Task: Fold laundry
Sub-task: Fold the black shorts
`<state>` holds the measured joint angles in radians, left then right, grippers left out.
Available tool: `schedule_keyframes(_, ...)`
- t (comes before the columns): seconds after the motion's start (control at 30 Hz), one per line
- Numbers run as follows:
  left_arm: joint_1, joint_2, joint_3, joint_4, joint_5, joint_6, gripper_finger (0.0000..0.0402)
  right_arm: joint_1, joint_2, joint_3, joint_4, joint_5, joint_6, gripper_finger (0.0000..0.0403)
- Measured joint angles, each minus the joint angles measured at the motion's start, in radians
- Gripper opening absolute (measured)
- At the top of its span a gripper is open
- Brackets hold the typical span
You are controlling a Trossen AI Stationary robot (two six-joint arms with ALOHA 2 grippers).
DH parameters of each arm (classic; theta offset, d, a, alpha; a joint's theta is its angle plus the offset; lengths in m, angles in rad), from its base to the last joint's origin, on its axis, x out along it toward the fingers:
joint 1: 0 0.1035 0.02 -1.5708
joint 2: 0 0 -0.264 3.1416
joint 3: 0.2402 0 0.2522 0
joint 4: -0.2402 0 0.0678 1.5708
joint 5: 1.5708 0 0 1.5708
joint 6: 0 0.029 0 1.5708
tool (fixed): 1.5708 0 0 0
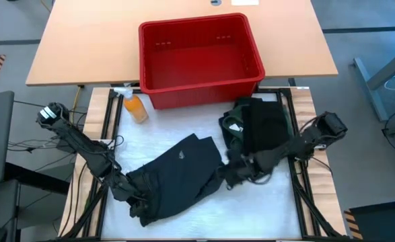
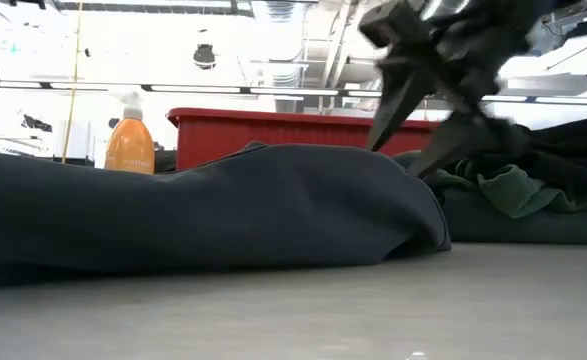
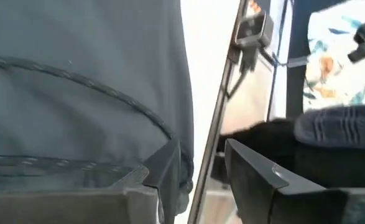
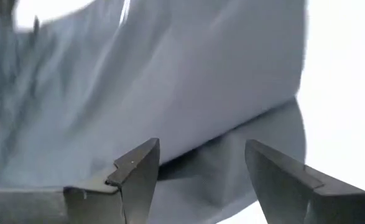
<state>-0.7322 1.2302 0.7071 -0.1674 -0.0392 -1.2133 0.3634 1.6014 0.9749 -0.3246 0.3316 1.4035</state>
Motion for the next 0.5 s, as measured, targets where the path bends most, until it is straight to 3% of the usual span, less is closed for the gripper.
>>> schedule_keyframes(0.13,0.000,-0.019,0.001,-0.059,-0.076,0.007,0.0116,0.107,-0.012,0.001,-0.103,0.295,0.360,0.0265)
schedule_keyframes(0.2,0.007,-0.018,0.001,-0.058,-0.098,0.027,0.0116,0.128,0.002,0.001,-0.148,0.359,0.485,0.0265)
schedule_keyframes(0.33,0.035,-0.012,0.001,-0.056,-0.106,0.060,0.0116,0.119,0.081,0.001,-0.163,0.366,0.565,0.0265)
schedule_keyframes(0.5,0.058,-0.013,0.001,-0.053,-0.098,0.090,0.0116,0.070,0.182,0.001,-0.099,0.302,0.587,0.0265)
